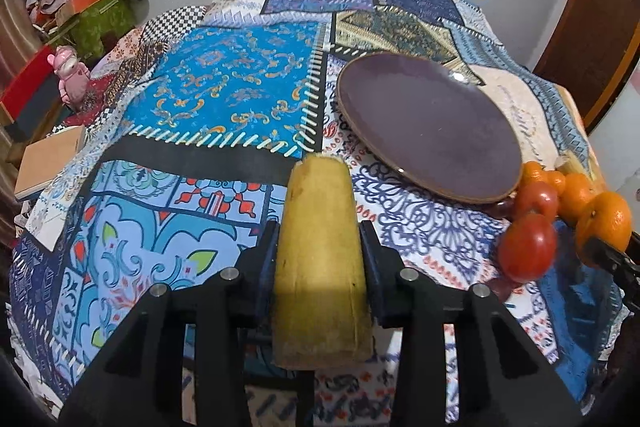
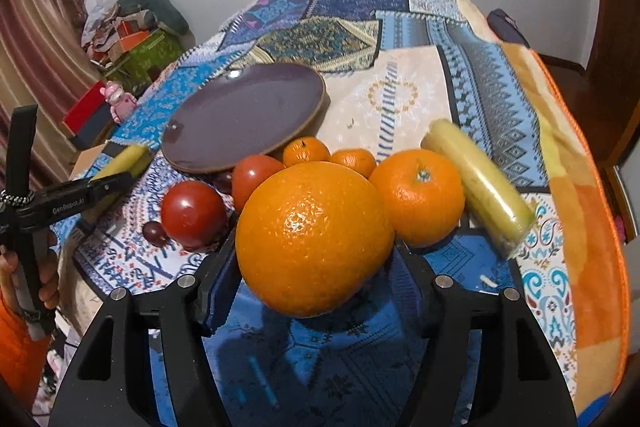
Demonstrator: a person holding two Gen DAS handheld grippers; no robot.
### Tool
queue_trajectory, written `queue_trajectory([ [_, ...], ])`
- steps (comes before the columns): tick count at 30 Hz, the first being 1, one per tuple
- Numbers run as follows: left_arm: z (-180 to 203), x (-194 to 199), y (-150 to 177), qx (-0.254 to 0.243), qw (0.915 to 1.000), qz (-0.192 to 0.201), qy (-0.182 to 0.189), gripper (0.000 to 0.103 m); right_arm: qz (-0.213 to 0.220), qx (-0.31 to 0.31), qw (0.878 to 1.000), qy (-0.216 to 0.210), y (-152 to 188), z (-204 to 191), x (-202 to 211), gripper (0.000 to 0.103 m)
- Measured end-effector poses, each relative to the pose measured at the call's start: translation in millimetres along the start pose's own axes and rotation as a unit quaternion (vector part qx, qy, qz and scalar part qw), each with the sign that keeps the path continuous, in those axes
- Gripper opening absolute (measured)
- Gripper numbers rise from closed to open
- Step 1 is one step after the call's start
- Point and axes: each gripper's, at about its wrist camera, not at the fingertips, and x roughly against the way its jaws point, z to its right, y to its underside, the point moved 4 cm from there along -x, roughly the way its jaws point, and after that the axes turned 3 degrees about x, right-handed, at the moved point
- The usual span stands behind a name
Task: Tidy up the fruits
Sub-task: 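Lift and carry the yellow fruit with the left tool while the right tool carries the orange toward the plate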
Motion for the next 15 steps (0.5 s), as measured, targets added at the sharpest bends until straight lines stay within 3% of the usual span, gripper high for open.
queue_trajectory([
  [15,15,45,-19,-0.016,0.9986,0.048,0.015,0.038,0.066,0.041,0.997,0.001,-51,-19,18,0.064],
])
